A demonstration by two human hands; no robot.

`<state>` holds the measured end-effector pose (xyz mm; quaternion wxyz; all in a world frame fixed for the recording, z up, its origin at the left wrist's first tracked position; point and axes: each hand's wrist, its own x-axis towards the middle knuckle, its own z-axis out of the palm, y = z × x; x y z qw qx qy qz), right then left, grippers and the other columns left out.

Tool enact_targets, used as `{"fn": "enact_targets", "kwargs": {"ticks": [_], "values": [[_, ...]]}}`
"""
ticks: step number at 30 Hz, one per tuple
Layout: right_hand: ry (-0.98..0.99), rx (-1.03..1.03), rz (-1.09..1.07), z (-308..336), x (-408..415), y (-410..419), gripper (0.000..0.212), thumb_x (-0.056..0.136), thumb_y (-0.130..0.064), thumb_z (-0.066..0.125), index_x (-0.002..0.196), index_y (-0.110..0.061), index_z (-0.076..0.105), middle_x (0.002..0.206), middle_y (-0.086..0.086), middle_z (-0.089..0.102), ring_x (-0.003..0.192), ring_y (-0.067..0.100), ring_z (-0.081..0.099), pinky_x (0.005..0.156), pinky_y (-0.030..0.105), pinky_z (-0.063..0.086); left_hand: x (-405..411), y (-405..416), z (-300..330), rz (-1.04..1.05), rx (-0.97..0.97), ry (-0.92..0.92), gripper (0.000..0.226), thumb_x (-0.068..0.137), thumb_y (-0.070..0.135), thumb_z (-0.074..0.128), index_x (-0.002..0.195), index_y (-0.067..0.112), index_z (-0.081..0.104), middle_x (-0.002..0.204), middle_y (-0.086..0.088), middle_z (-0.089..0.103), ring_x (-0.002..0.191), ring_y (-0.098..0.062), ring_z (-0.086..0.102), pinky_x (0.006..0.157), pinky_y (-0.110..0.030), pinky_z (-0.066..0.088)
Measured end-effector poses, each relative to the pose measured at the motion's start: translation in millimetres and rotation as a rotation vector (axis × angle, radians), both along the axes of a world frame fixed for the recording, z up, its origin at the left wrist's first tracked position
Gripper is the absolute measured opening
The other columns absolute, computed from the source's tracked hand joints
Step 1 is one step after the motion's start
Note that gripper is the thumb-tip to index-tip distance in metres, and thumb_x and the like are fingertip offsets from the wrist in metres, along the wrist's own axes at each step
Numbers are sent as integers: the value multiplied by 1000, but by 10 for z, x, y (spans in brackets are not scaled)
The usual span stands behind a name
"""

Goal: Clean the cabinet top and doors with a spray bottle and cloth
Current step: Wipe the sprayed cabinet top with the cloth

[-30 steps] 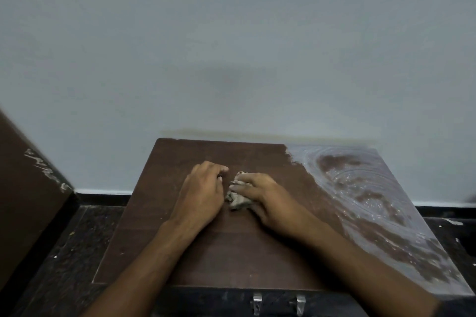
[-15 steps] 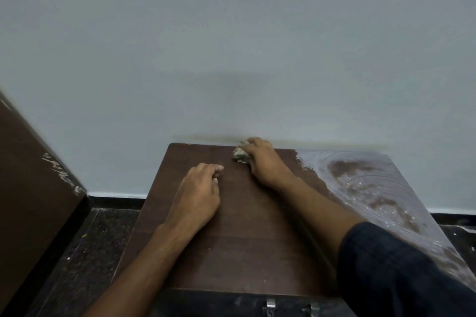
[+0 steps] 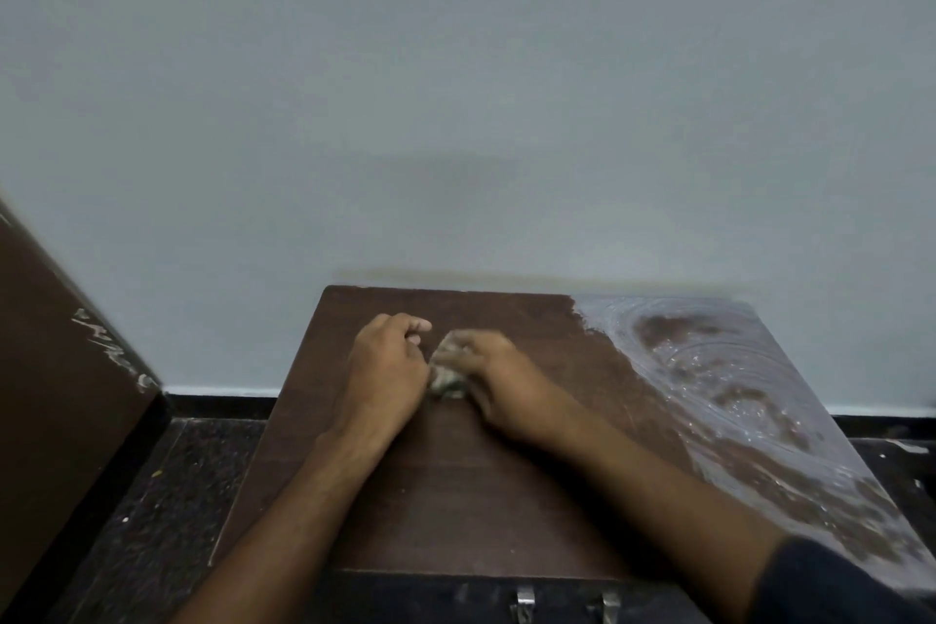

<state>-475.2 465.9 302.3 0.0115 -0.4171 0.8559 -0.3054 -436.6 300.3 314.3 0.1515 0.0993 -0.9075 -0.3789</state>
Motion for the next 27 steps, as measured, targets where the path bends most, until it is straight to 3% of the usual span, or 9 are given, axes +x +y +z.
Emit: {"fn": "enact_targets", "kwargs": {"ticks": [6, 8, 11, 14, 16, 20, 23, 25, 27], "values": [[73, 71, -394, -201, -756, -489, 37, 95, -11, 54, 132, -11, 60, 140, 15, 48, 130, 35, 41, 113, 39, 36, 81, -210, -2, 88, -85, 47, 40, 89, -2, 43, 114, 17, 66, 107, 3, 61, 101, -13, 59, 91, -27, 48], [70, 65, -326, -177, -700, -704, 34, 95, -11, 53, 127, -12, 62, 135, 13, 50, 125, 31, 44, 108, 44, 42, 81, -280, 18, 102, -91, 64, 40, 88, -3, 42, 115, 16, 66, 108, 0, 61, 102, -16, 58, 94, -31, 49], [64, 43, -30, -185, -353, -792, 27, 94, -18, 55, 117, -15, 69, 117, 7, 61, 105, 19, 56, 95, 33, 50, 65, -345, 46, 100, -80, 92, 38, 86, -1, 45, 113, 15, 66, 108, -2, 62, 101, -19, 60, 94, -39, 51], [92, 64, 86, -128, -278, -531, 30, 94, -15, 57, 122, -15, 68, 124, 6, 63, 113, 18, 57, 103, 24, 44, 63, -317, 80, 85, -64, 91, 37, 87, -1, 44, 111, 15, 67, 108, 1, 61, 99, -11, 60, 92, -31, 51], [124, 38, -75, -121, -544, -281, 28, 89, -7, 63, 114, -13, 73, 120, 7, 66, 110, 17, 62, 105, 26, 46, 75, -249, 66, 44, -74, 54, 35, 89, -1, 44, 108, 17, 69, 107, 2, 61, 100, -10, 59, 92, -27, 50], [73, 86, -418, -194, -822, 107, 37, 92, -13, 60, 128, -16, 66, 134, 12, 57, 123, 31, 54, 111, 39, 42, 81, -84, -3, -74, -74, -6, 28, 93, 7, 49, 105, 23, 68, 104, 7, 59, 97, -11, 58, 91, -30, 50], [36, 6, -274, -145, -303, 215, 28, 95, -22, 53, 117, -23, 70, 123, 3, 61, 114, 17, 56, 109, 30, 43, 53, 79, -68, -126, -79, 28, 24, 94, 10, 51, 107, 22, 67, 104, 6, 60, 97, -14, 57, 91, -31, 49], [68, 16, -111, -90, 189, 337, 33, 90, -15, 62, 122, -18, 68, 130, 4, 58, 120, 14, 51, 111, 16, 32, 13, 193, -107, -150, -71, 50, 23, 93, 11, 52, 107, 22, 67, 105, 5, 60, 98, -15, 57, 92, -32, 49], [16, 59, 12, -30, 593, 491, 42, 92, -17, 64, 133, -20, 62, 145, 2, 50, 134, 12, 42, 115, 17, 26, -21, 322, -145, -194, -71, 64, 22, 92, 11, 53, 104, 22, 67, 102, 5, 60, 96, -15, 58, 89, -33, 50]]}}
